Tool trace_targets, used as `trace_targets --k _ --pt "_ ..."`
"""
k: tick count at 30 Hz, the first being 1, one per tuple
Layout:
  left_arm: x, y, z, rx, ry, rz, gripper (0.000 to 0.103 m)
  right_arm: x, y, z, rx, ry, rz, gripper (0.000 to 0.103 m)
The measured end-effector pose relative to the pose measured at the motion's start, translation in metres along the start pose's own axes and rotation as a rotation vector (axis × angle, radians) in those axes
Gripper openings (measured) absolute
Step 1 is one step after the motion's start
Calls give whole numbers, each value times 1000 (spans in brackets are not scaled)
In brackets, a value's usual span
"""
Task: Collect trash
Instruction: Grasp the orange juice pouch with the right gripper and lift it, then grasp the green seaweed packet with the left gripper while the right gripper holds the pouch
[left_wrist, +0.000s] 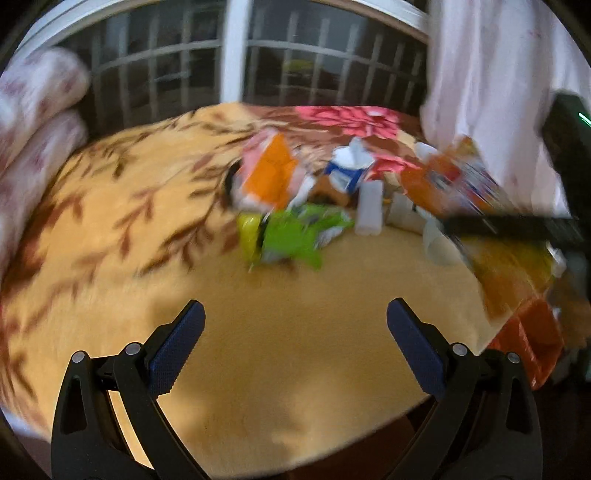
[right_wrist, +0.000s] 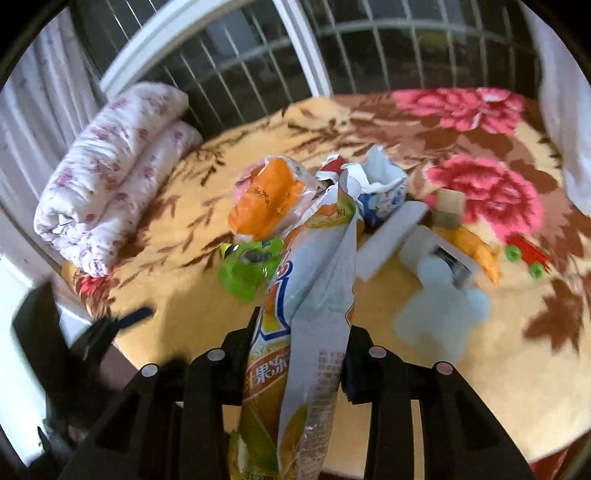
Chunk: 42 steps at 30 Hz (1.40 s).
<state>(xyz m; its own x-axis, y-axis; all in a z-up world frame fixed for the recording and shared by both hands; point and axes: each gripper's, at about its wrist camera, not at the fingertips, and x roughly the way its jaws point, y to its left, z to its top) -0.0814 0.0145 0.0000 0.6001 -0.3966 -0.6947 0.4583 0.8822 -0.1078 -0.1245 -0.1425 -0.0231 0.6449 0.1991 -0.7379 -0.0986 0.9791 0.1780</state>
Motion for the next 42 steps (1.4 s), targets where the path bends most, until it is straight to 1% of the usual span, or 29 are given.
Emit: trace_targets --k 2,4,6,7,8,10,11,14,17,18,19,20,21,22,23,26,28,32,37,40,42 --pt "15 4 15 37 14 -3 96 -12 -9 -18 23 -29 10 35" --pt "34 17 28 29 54 -30 96 -18 -16 -34 57 -50 5 35" --pt "60 34 39 -22 117 -83 96 -26 -25 -47 74 -72 -23 35" --pt "67 39 41 -43 136 -101 96 -25 -29 -51 79 -76 -35 36" --pt "81 45 44 -76 163 -112 96 -26 -33 -55 87 -78 -48 36" --pt "98 50 45 -102 191 -109 96 -26 -41 -63 100 -71 -65 36" --pt "109 50 46 -107 209 -120 96 -23 -44 -65 103 -62 -70 36" --pt "120 41 45 -103 223 -130 96 -16 -48 -72 90 -46 -99 36" --pt "123 32 48 -83 195 -119 96 -10 -52 -75 87 -41 -106 36" --pt "123 28 49 -70 183 -109 93 -8 -52 -75 93 -42 -100 36" --pt "128 25 51 -56 180 -95 88 -6 -53 -77 98 -43 -97 36" --pt "130 21 51 -46 180 -84 60 -5 -53 -77 101 -46 -98 36" --pt "132 18 49 -33 193 -90 55 -4 -54 -78 104 -48 -100 36" --pt "130 16 47 -33 183 -80 53 -2 -54 -78 106 -50 -97 36" --pt "128 14 46 -33 168 -77 47 -1 -53 -79 107 -51 -96 36" --pt "110 9 37 -54 124 -51 36 -1 -51 -81 100 -65 -99 36" --pt "96 3 32 -67 94 -24 34 -2 -48 -84 84 -72 -110 36" --pt "50 -19 7 -38 28 13 34 -6 -39 -91 46 -88 -103 36" --pt "-2 -40 -25 -24 -28 -3 33 -16 -26 -105 20 -103 -55 36" --pt "-30 -51 -46 -12 -54 6 33 -28 -17 -116 -20 -115 -32 36" --pt "-43 -58 -62 3 -60 20 33 -33 -13 -124 -38 -105 -10 36"
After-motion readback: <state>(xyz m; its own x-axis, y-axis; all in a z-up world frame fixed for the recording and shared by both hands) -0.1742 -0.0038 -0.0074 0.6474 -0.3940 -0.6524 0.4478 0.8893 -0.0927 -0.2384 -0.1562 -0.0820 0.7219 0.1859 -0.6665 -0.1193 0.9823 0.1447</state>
